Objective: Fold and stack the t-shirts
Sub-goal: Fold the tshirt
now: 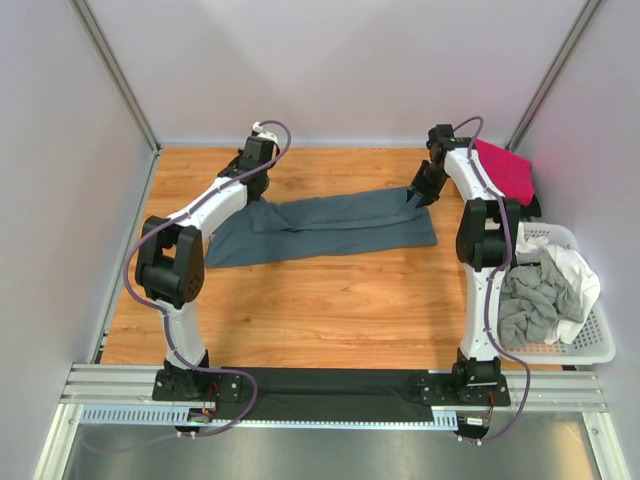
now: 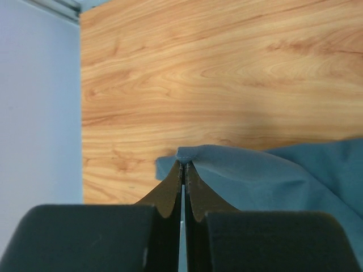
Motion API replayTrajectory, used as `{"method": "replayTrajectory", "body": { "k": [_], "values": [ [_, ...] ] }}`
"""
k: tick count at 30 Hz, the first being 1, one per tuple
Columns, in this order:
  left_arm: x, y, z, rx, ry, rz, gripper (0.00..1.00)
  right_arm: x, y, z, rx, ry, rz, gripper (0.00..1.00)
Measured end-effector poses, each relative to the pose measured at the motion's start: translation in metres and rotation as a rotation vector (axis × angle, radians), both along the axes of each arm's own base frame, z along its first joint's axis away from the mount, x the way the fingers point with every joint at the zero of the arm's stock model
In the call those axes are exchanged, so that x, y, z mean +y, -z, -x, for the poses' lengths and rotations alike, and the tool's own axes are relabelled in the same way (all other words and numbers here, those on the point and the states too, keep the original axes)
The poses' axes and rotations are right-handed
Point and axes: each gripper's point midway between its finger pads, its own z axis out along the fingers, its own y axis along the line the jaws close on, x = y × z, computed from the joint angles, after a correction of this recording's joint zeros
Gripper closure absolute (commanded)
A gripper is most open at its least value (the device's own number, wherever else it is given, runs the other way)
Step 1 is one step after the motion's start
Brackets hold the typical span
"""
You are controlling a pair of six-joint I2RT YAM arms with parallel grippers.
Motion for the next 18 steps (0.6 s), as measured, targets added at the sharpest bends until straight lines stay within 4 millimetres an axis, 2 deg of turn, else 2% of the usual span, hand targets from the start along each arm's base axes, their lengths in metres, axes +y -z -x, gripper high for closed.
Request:
{"method": "replayTrajectory", "body": {
  "k": [7, 10, 13, 18],
  "values": [
    [-0.016, 0.033, -0.012, 0.03, 0.033, 0.055, 1.0, 0.003, 0.004, 0.004, 0.013, -0.01, -0.015, 0.64],
    [-0.017, 0.04, -0.012, 0.038, 0.024, 0.065, 1.0, 0.004, 0.004, 0.004, 0.011, -0.016, -0.022, 0.64],
    [-0.017, 0.041, -0.01, 0.037, 0.002, 0.086, 1.0, 0.005, 0.003, 0.003, 0.006, -0.024, -0.028, 0.64],
    [-0.012, 0.052, 0.006, 0.084, -0.075, 0.118, 1.0, 0.006, 0.003, 0.001, -0.004, -0.034, -0.033, 0.64]
  ]
}}
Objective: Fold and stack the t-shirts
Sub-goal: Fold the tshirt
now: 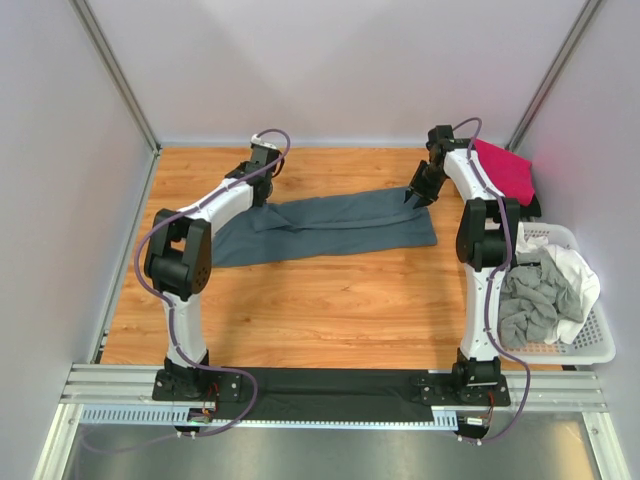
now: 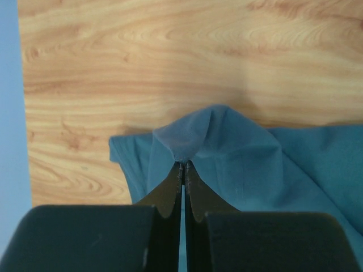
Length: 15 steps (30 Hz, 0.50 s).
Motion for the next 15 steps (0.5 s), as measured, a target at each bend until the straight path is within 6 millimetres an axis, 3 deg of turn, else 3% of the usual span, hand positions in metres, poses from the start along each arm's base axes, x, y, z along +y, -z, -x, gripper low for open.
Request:
{"method": "replayTrajectory", "body": {
  "k": [3, 11, 15],
  "values": [
    [0.004, 0.003, 0.017, 0.046, -0.056, 0.025, 1.0, 0.0, 0.0, 0.001, 0.001, -0.002, -0.002, 0.64],
    [0.013, -0.018, 0.064, 0.093, -0.222, 0.124, 1.0, 0.001, 0.007, 0.009, 0.028, -0.007, -0.007, 0.64],
    [0.016, -0.008, 0.084, 0.143, -0.301, 0.149, 1.0, 0.001, 0.006, 0.01, 0.027, -0.016, -0.008, 0.64]
  ]
}}
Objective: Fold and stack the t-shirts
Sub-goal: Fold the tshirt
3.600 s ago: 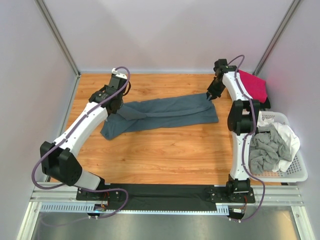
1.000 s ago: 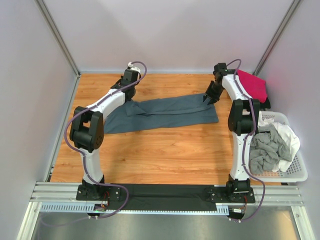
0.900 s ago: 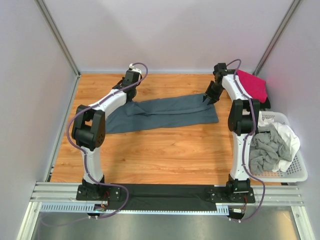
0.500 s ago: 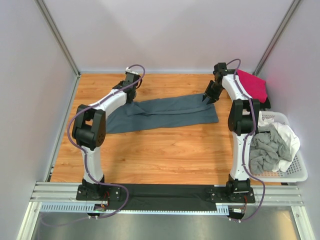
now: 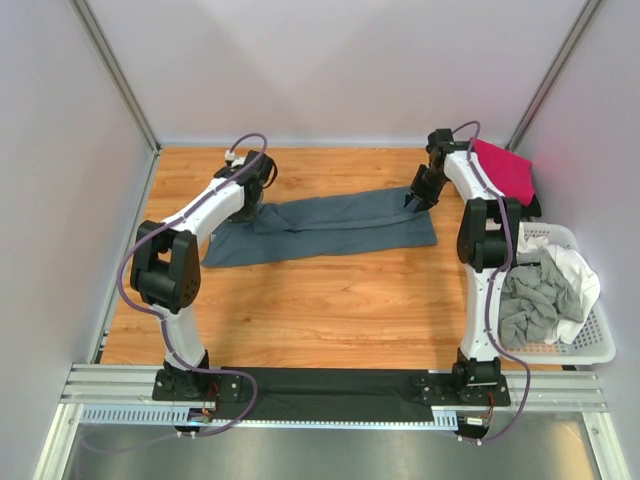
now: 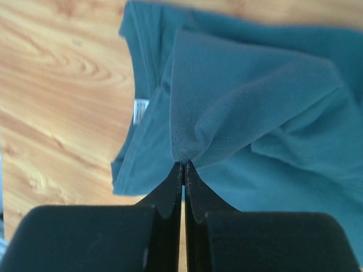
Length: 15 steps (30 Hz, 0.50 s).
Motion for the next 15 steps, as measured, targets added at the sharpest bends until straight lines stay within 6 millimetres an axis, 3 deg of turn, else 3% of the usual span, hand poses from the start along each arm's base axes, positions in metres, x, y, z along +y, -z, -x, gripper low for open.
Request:
{"method": "replayTrajectory", "body": {
  "k": [6, 15],
  "values": [
    [0.0, 0.015, 0.026, 0.082, -0.08, 0.054, 1.0, -0.001, -0.006, 0.002, -0.009, -0.018, 0.005, 0.64],
    [0.001, 0.011, 0.033, 0.099, -0.214, 0.164, 1.0, 0.016, -0.039, 0.001, -0.082, -0.068, -0.048, 0.56]
  ]
}}
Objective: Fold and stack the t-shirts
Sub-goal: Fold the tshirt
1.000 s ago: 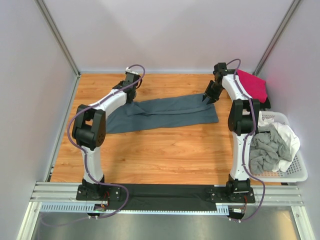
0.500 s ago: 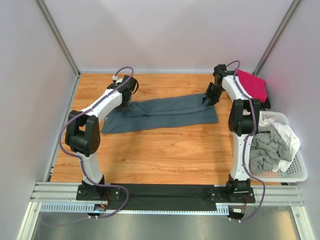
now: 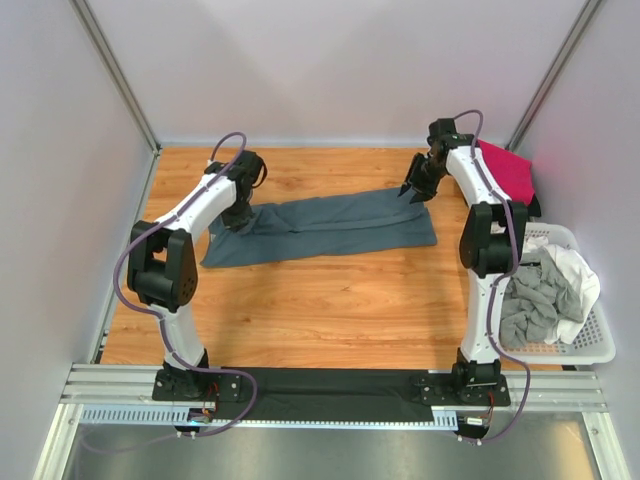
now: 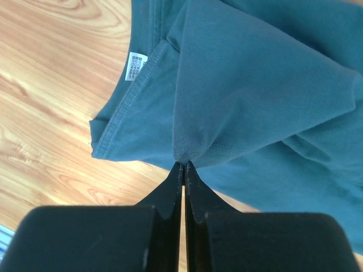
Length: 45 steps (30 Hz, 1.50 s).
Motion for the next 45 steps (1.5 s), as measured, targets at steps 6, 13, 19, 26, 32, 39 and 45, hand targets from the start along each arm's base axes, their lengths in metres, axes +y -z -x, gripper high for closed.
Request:
{"method": "replayTrajectory", "body": {
  "k": [6, 13, 19, 26, 32, 39, 45],
  "values": [
    [0.004, -0.001, -0.005, -0.016, -0.033, 0.019, 1.0, 0.053, -0.046, 0.002, -0.117, -0.113, -0.086, 0.51],
    [0.005, -0.006, -0.023, -0.084, -0.029, 0.026, 1.0, 0.18, -0.07, 0.033, -0.205, -0.335, -0.195, 0.51],
    [0.019, 0.005, -0.034, -0.125, -0.042, 0.01, 1.0, 0.283, -0.07, 0.08, -0.219, -0.391, -0.262, 0.45],
    [0.036, 0.032, -0.031, -0.113, -0.056, 0.024, 1.0, 0.361, -0.049, 0.102, -0.242, -0.339, -0.311, 0.47],
    [0.033, 0.036, -0.043, -0.16, -0.046, 0.068, 1.0, 0.372, 0.001, 0.082, -0.205, -0.224, -0.284, 0.52],
    [0.027, 0.037, -0.049, -0.186, -0.028, 0.101, 1.0, 0.381, 0.013, 0.062, -0.224, -0.153, -0.286, 0.53],
    [0.03, 0.037, -0.052, -0.19, -0.021, 0.108, 1.0, 0.396, 0.009, 0.059, -0.236, -0.13, -0.325, 0.51]
  ]
}}
